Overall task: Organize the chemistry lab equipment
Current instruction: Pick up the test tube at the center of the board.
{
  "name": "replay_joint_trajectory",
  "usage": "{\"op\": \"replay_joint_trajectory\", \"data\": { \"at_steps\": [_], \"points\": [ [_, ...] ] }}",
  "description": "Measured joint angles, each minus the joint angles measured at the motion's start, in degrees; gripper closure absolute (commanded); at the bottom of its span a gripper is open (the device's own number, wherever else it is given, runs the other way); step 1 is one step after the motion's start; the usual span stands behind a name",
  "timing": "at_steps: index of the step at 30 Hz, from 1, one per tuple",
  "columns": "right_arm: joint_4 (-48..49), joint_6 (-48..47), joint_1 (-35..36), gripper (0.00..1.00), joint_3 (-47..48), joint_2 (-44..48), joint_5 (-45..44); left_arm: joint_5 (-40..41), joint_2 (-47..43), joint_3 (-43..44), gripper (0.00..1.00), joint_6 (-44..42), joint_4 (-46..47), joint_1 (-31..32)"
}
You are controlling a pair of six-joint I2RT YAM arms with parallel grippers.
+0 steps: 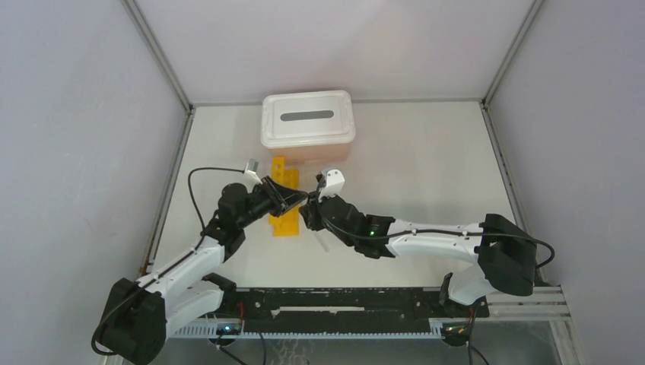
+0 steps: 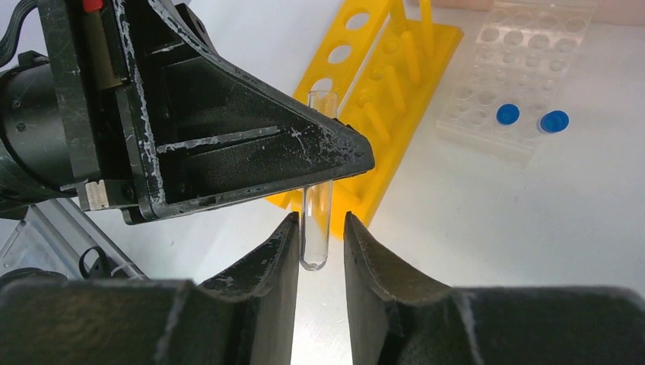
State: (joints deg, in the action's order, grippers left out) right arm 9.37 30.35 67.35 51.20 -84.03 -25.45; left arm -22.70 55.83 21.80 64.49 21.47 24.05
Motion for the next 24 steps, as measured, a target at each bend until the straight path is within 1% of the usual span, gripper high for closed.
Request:
{"op": "replay_joint_trajectory", "data": {
  "at_steps": [10,18,24],
  "points": [
    [1.4,-2.3,2.1,0.64,-0.2,0.2,-4.0,1.7,0.0,0.0,0.86,2.8,-0.3,0.0],
    [9.0,-5.7,2.6,0.64,-5.4,2.6,-6.0,5.3,-0.1,0.6,0.86,6.1,-5.0,0.0],
    [15.8,-8.1,2.6,0.64,-10.4,2.7,-6.1,8.0,-0.9,0.6,0.86,11.3,-5.7,0.0]
  ]
}}
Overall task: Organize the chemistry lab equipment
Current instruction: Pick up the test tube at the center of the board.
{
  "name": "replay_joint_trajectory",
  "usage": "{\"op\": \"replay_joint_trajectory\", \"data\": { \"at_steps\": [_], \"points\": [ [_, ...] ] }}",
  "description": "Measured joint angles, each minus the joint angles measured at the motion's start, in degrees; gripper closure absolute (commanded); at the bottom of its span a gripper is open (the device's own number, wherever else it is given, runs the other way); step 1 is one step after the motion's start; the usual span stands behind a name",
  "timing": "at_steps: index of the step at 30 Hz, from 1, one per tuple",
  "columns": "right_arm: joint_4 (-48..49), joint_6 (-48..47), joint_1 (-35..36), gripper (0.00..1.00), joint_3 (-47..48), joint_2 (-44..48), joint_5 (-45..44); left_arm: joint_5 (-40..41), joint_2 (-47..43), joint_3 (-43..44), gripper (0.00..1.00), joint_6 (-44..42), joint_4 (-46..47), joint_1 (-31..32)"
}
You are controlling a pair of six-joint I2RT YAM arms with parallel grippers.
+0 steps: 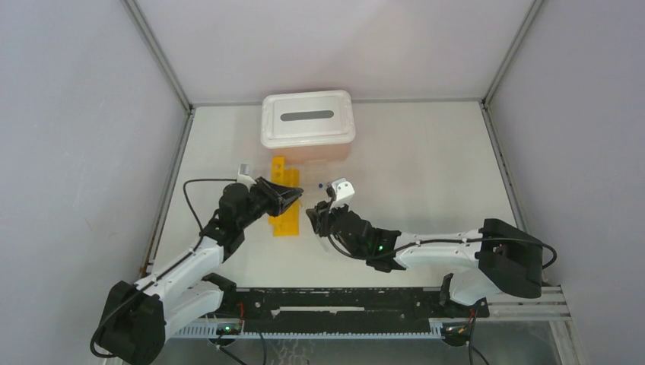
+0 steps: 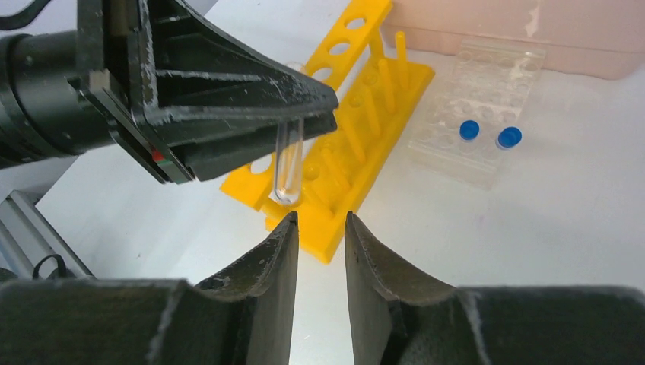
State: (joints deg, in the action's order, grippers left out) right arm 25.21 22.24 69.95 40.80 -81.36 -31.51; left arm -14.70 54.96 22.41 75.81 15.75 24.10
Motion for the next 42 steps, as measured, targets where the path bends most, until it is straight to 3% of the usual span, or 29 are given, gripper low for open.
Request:
{"op": "replay_joint_trajectory", "data": {
  "at_steps": [17,42],
  "points": [
    [15.2,-6.2,1.8,0.63,-5.0,0.3,0.0,5.9,-1.7,0.0,0.87,9.3,-1.9,0.0],
    [19.2,-10.2,1.7,0.63,-4.5,-3.3,0.6,8.5,-1.7,0.0,0.87,13.8,-3.1,2.1]
  ]
}}
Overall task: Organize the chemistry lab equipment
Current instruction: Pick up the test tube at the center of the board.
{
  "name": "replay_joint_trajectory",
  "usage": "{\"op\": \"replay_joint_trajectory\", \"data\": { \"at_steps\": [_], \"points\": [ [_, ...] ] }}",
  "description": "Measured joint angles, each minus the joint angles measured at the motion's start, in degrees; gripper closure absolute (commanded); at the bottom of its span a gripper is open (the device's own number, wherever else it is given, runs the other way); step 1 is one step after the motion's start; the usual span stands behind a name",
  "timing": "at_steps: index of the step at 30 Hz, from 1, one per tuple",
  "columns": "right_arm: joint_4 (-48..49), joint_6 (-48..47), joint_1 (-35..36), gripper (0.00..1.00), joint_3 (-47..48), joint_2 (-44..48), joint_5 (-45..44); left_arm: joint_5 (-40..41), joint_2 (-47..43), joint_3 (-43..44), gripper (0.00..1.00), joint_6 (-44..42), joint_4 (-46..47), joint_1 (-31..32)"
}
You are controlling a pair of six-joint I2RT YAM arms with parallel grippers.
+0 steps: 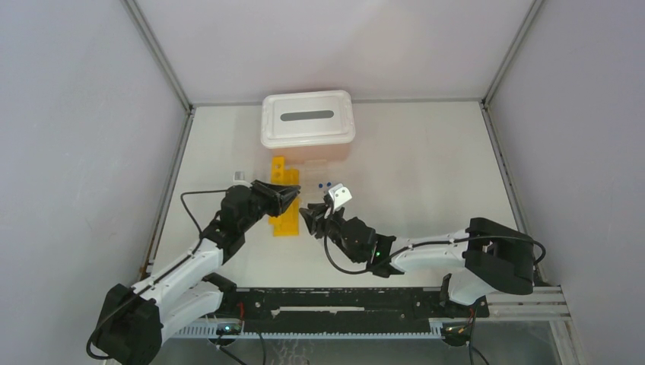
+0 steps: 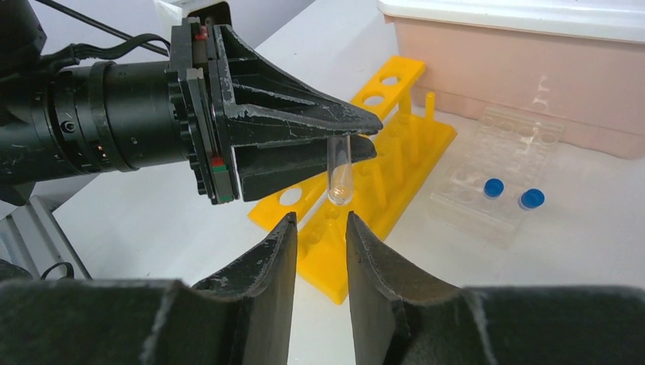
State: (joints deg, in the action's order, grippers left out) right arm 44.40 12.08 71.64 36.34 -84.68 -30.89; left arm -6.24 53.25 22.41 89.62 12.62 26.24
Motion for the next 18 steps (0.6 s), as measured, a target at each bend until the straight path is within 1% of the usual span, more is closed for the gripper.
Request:
{"op": "replay_joint_trajectory", "data": {
  "at_steps": [18],
  "points": [
    [-0.1,0.0,-1.7,0.63,1.8,-1.5,2.0,1.3,0.1,0.0,0.87,0.0,-0.4,0.7]
  ]
}}
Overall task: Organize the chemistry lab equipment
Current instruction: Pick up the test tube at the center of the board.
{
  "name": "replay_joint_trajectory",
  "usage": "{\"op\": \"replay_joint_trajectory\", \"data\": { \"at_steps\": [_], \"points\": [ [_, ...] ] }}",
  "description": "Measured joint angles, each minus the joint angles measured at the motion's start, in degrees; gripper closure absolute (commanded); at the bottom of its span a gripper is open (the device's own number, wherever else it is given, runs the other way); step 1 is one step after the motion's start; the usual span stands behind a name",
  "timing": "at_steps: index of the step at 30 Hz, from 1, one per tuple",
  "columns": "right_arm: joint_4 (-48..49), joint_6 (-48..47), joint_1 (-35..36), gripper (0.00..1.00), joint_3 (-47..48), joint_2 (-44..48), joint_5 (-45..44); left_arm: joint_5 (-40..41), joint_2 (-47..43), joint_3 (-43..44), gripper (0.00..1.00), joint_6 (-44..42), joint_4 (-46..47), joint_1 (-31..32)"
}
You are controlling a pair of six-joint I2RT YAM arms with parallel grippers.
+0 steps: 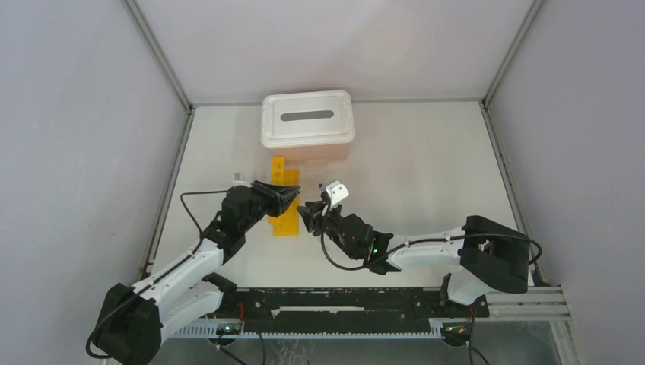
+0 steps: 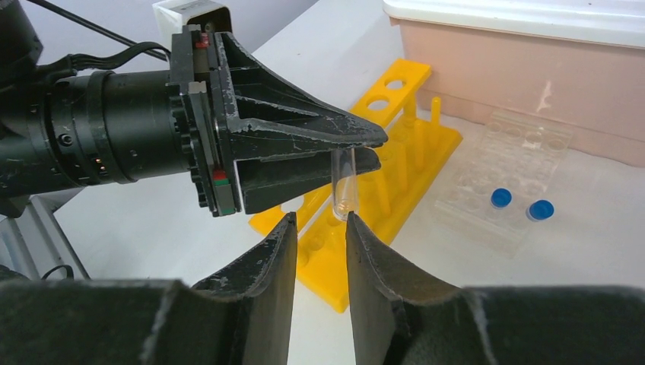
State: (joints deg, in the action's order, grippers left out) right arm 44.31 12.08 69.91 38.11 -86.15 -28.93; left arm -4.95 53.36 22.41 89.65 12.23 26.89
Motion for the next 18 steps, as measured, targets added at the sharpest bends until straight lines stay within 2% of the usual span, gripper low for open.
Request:
{"op": "replay_joint_trajectory", "data": {
  "at_steps": [18],
  "points": [
    [-0.4,0.7,-2.2,0.67,1.0,-1.2,1.1,0.5,-0.3,0.0,0.87,0.4,-0.9,1.5]
  ]
}}
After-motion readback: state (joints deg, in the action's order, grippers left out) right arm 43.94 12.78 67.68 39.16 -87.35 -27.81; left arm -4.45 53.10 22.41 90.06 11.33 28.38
